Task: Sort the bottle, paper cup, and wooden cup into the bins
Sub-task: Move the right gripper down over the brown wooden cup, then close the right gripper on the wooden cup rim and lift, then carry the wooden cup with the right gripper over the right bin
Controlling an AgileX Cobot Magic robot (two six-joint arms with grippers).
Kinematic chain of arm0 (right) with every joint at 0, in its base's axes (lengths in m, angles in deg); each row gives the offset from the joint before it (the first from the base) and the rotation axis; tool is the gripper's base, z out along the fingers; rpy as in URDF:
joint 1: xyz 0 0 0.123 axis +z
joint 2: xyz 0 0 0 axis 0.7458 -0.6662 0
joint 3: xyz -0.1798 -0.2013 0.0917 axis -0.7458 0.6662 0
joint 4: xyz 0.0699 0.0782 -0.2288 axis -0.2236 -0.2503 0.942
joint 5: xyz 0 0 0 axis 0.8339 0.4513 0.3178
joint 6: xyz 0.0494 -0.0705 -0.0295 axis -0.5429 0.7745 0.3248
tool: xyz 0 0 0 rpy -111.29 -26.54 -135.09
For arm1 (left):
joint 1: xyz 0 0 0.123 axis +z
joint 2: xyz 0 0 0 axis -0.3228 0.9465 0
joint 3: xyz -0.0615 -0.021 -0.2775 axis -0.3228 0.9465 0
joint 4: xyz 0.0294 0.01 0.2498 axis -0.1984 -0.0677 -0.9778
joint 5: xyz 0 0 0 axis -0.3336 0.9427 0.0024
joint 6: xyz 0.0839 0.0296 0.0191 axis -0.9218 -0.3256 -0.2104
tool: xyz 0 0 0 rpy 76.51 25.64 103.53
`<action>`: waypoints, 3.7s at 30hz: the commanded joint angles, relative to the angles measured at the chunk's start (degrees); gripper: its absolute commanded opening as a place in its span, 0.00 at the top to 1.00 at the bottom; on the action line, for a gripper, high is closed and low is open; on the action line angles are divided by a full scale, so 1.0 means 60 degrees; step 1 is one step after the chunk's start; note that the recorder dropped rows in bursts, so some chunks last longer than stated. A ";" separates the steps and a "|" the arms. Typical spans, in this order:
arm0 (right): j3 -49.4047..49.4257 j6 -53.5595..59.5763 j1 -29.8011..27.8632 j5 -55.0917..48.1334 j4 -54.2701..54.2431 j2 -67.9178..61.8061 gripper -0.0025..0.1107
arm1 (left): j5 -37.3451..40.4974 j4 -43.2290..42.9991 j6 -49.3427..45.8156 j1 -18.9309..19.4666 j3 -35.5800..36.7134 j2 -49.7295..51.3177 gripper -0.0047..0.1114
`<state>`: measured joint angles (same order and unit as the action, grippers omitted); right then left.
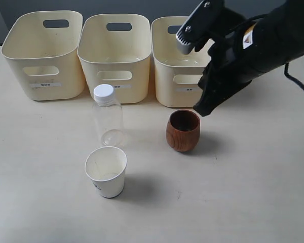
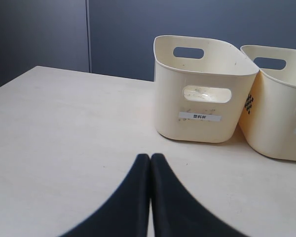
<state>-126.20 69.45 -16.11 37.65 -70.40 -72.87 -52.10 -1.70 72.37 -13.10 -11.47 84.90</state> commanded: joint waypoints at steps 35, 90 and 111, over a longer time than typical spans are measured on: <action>-0.0509 0.1745 0.0381 0.0394 -0.2130 -0.2746 0.43 | -0.0069 -0.0012 0.0014 -0.0033 -0.0038 -0.0049 0.96; -0.1795 -0.0204 0.0207 0.3300 -0.0230 -0.1000 0.99 | -0.0069 -0.0012 0.0014 -0.0033 -0.0038 -0.0049 0.96; -0.3837 -0.1549 -0.1350 0.2303 -0.0266 -0.4282 0.99 | -0.0069 -0.0012 0.0014 -0.0033 -0.0038 -0.0049 0.96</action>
<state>-147.20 60.25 -23.88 52.55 -72.32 -96.52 -52.10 -1.70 72.37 -13.10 -11.47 84.90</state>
